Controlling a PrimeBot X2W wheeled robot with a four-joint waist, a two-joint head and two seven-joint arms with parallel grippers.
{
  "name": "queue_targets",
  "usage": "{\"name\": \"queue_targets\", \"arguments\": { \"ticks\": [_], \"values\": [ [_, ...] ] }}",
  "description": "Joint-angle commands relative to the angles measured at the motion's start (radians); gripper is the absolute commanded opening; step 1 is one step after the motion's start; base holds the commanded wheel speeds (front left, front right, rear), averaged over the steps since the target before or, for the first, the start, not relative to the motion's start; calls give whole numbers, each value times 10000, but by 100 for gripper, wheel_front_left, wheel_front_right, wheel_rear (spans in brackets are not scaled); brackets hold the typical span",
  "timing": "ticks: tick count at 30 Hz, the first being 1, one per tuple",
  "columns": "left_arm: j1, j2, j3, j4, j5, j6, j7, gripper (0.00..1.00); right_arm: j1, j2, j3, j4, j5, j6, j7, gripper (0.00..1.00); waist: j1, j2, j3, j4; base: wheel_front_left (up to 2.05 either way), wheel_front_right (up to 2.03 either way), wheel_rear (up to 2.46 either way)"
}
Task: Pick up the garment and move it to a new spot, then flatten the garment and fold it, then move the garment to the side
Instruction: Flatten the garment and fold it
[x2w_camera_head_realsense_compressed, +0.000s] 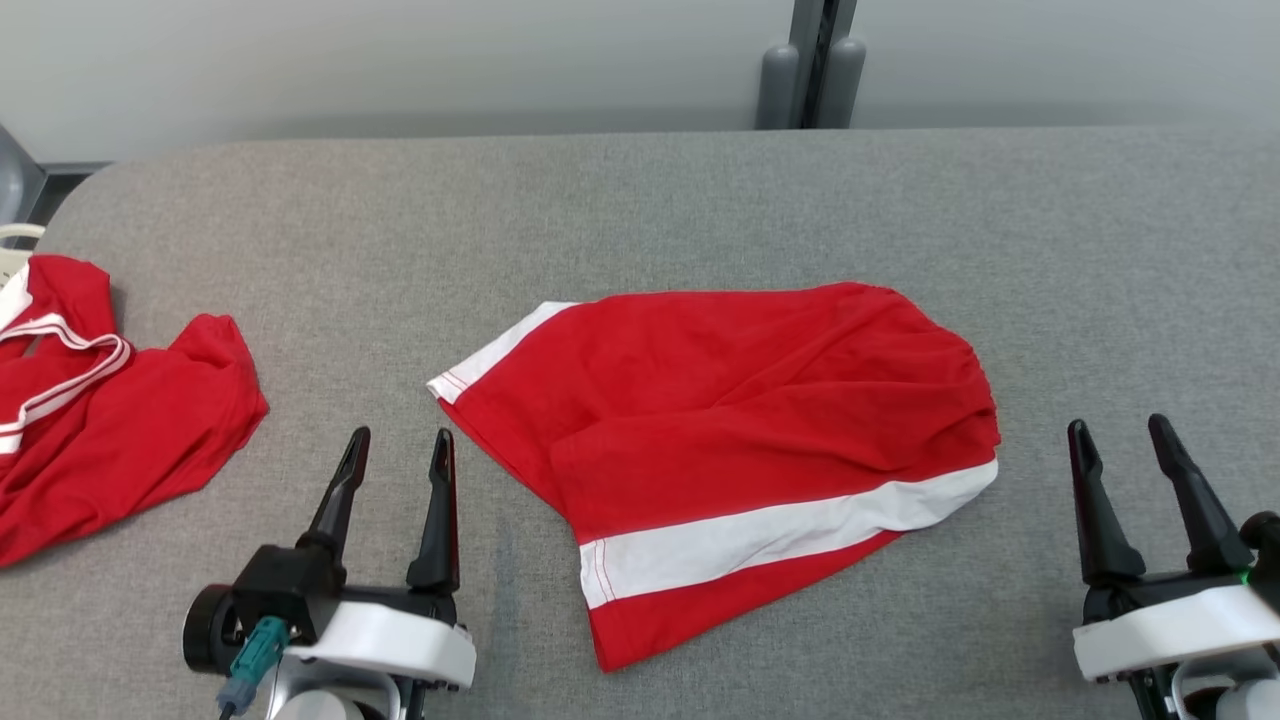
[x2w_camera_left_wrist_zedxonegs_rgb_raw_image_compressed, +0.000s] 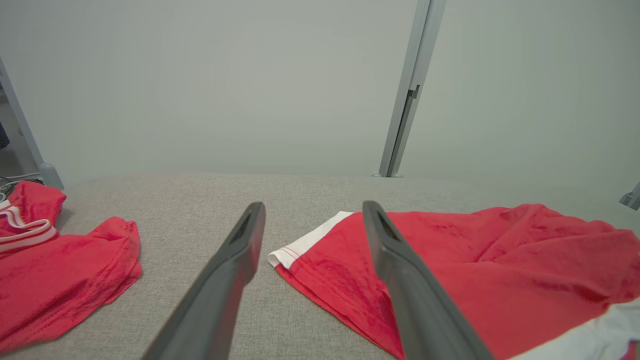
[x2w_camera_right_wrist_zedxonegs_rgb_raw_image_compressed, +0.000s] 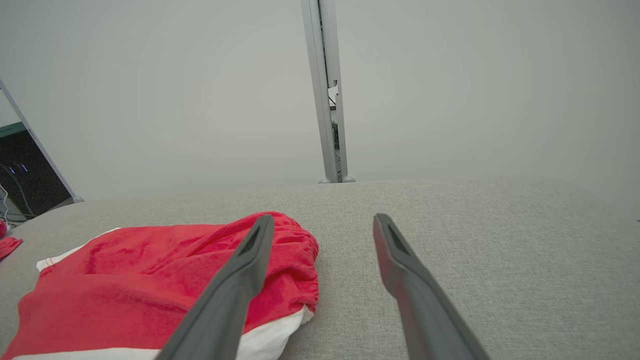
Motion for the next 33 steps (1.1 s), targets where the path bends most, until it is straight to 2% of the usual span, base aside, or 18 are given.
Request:
{"name": "queue_targets", "arguments": {
  "ticks": [1,13,26,29,33],
  "values": [
    [206,41,91,-65,-6,8,-45,100,168,-2,33,24,-57,17,-16,100,0,0,-220,-86,0,0,0],
    [1153,71,84,63,-51,-45,-45,100,1036,134,70,-135,-216,17,268,100,0,0,-952,-143,0,0,0],
    [831,92,-227,181,31,-77,-2,100,1017,119,22,-341,-275,17,422,100,0,0,-878,-76,0,0,0],
    [630,86,-509,216,58,-201,228,100,955,126,21,-393,-294,17,438,100,0,0,-790,-68,0,0,0],
    [379,67,-1144,422,-152,-523,1151,100,833,90,86,-416,-285,17,443,100,0,0,-632,-102,0,0,0]
  ]
}}
